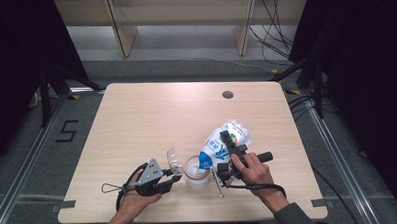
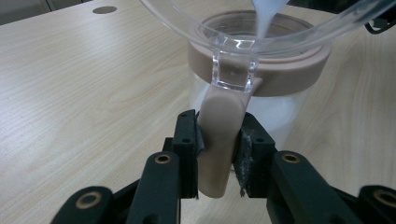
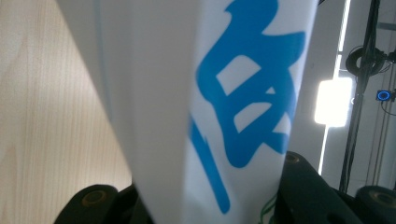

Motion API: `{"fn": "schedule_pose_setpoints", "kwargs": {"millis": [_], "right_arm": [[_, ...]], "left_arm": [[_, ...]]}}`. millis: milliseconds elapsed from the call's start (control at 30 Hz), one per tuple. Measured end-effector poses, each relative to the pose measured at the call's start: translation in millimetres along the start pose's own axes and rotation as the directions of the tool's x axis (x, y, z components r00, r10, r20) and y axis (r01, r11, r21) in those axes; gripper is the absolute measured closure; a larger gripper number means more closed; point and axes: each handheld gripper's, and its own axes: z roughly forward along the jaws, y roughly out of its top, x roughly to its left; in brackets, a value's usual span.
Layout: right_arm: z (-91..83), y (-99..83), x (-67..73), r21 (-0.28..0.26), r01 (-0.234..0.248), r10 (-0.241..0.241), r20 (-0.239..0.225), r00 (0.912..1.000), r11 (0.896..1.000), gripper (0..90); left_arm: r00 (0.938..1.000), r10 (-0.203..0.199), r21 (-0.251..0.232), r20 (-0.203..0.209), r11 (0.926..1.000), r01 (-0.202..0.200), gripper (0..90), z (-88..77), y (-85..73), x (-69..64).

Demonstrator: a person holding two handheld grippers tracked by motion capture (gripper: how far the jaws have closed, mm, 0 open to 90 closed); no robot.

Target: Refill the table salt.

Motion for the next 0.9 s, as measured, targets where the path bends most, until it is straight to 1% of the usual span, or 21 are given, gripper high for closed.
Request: {"fn": "schedule_pose_setpoints", "kwargs": {"millis": [67, 133, 200, 233, 267, 333, 700, 733, 767, 800, 833, 867, 900], "right_arm": [[-0.1, -0.2, 0.8, 0.003, -0.010, 0.010, 0.000, 0.9999, 1.000, 74.2], [0.0, -0.1, 0.3, 0.001, -0.002, 0.002, 0.001, 1.0000, 1.000, 74.2], [-0.6, -0.2, 0.3, 0.001, -0.011, 0.011, 0.003, 0.9999, 1.000, 74.3], [-0.4, 0.2, -1.8, -0.007, 0.020, -0.020, 0.008, 0.9998, 1.000, 74.4], [-0.2, 0.4, -2.7, -0.010, 0.032, -0.032, 0.010, 0.9994, 0.999, 74.4], [-0.5, 0.0, -1.5, -0.006, 0.015, -0.015, 0.007, 0.9999, 1.000, 74.4], [-0.4, -0.1, -1.6, -0.010, 0.017, -0.016, 0.007, 0.9998, 1.000, 74.5], [-0.5, -0.1, -1.5, -0.010, 0.013, -0.013, 0.007, 0.9999, 1.000, 74.5], [-0.8, -0.4, -0.2, -0.009, -0.004, 0.004, 0.006, 1.0000, 1.000, 74.5], [-1.0, -0.8, -0.4, -0.010, -0.001, 0.001, 0.004, 1.0000, 1.000, 74.5], [-1.0, -0.5, -0.2, -0.006, -0.012, 0.012, 0.005, 0.9999, 1.000, 74.5], [-0.4, -0.3, -2.2, -0.013, 0.020, -0.020, 0.006, 0.9998, 1.000, 74.5], [-0.3, -0.8, -0.9, -0.011, 0.002, -0.002, 0.002, 1.0000, 1.000, 74.5]], "left_arm": [[1.0000, 0.000, 0.000, 0.000, 1.0000, 0.000, 71.7, 0.0, 0.0, 0.0], [1.0000, 0.001, -0.001, -0.001, 1.0000, -0.001, 71.7, -0.1, 0.0, 0.1], [1.0000, 0.002, 0.000, -0.001, 1.0000, -0.002, 71.7, -0.2, 0.0, 0.2], [1.0000, 0.002, 0.000, -0.001, 1.0000, -0.002, 71.7, -0.2, 0.1, 0.2], [1.0000, 0.002, 0.001, -0.001, 1.0000, -0.002, 71.7, -0.2, 0.0, 0.2], [1.0000, 0.002, 0.000, 0.000, 1.0000, -0.002, 71.7, -0.2, 0.0, 0.2], [1.0000, 0.003, 0.000, -0.001, 1.0000, -0.003, 71.7, -0.3, 0.1, 0.2], [1.0000, 0.003, 0.001, -0.001, 1.0000, -0.003, 71.7, -0.3, 0.0, 0.3], [1.0000, 0.002, 0.001, -0.001, 1.0000, -0.002, 71.7, -0.3, 0.0, 0.3], [1.0000, 0.003, 0.000, 0.000, 1.0000, -0.003, 71.7, -0.2, -0.1, 0.4], [1.0000, 0.003, 0.001, -0.001, 1.0000, -0.003, 71.6, -0.3, 0.0, 0.3], [1.0000, 0.003, 0.000, -0.001, 1.0000, -0.003, 71.6, -0.4, 0.1, 0.2], [1.0000, 0.003, -0.001, -0.001, 1.0000, -0.003, 71.7, -0.4, 0.1, 0.3]]}}
